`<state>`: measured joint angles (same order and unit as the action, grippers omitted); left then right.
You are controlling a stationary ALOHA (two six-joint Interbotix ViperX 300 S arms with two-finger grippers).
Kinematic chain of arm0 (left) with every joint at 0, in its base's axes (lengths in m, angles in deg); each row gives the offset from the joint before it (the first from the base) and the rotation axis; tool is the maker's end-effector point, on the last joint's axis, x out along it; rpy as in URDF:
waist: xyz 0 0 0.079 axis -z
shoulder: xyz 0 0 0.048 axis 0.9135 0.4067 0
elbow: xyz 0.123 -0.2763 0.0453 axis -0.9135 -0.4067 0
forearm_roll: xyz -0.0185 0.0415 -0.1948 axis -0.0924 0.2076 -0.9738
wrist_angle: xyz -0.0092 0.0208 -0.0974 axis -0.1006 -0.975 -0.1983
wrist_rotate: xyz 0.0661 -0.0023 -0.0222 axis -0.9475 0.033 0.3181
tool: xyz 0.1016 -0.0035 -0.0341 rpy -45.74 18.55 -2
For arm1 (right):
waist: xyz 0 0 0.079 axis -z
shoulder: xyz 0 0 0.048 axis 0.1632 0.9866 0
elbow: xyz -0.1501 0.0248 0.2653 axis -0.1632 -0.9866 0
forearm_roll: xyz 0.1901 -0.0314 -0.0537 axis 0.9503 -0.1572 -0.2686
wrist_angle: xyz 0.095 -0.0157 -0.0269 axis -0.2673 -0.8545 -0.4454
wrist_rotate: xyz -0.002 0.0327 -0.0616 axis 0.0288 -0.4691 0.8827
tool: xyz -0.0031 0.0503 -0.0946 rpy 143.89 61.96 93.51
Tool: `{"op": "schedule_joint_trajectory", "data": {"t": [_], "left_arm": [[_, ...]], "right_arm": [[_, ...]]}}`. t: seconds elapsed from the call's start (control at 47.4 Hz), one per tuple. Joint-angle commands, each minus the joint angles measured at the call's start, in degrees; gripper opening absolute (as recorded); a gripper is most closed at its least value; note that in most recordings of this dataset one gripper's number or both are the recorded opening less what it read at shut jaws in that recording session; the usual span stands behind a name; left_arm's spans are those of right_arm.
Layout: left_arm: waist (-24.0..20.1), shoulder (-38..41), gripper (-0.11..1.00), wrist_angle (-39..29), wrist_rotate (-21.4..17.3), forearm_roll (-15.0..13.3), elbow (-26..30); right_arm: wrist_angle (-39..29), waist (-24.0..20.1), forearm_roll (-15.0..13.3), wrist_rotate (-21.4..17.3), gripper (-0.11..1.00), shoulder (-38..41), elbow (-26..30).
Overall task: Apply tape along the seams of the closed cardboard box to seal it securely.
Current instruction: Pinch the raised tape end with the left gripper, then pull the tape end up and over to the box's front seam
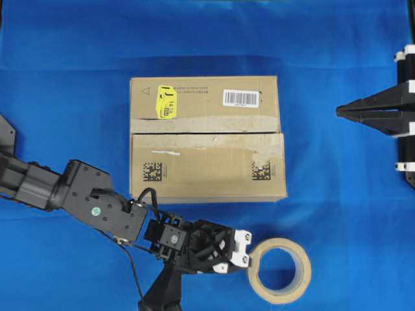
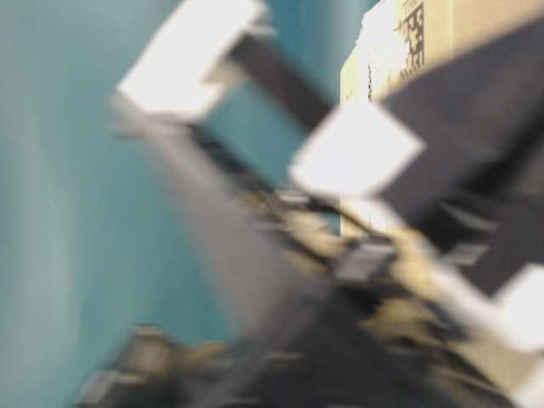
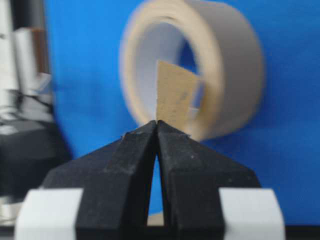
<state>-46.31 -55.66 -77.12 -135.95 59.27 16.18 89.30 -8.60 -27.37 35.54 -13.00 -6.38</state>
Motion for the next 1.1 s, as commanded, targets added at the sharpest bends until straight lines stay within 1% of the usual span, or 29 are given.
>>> {"op": "schedule_joint_trajectory", "data": {"t": [0.0,0.169,0.337,0.485,0.612,0.801,0.949,1.075], "left_arm": [[-0.18,-2.81,0.01,0.09,-0.79,0.18,2.72],[-0.26,-2.9,0.01,-0.26,-3.16,0.18,4.22],[-1.14,-4.22,0.01,-1.58,-3.52,0.18,3.08],[-2.99,-8.53,0.01,-2.02,-4.48,0.18,-0.18],[-5.01,-12.83,0.01,-1.41,-6.15,0.18,-4.04],[-9.58,-19.16,0.01,-0.35,-8.09,0.18,-10.9],[-13.1,-22.68,0.01,0.09,-8.44,0.18,-14.59],[-15.82,-24.08,0.01,0.18,-8.53,0.18,-16.44]], "right_arm": [[0.26,0.09,0.0,-0.09,0.0,0.44,1.14],[0.26,0.09,0.0,-0.26,0.0,0.7,1.14],[0.18,0.09,0.0,-0.35,0.0,0.79,1.14],[0.18,0.09,0.0,-0.35,0.0,0.79,1.14],[0.09,0.09,0.09,-0.35,0.0,1.23,1.05],[0.0,0.09,0.0,-0.35,0.0,1.85,0.97],[0.44,0.09,0.0,-0.35,0.0,2.46,0.88],[1.41,0.09,0.0,-0.35,0.0,3.25,0.7]]}}
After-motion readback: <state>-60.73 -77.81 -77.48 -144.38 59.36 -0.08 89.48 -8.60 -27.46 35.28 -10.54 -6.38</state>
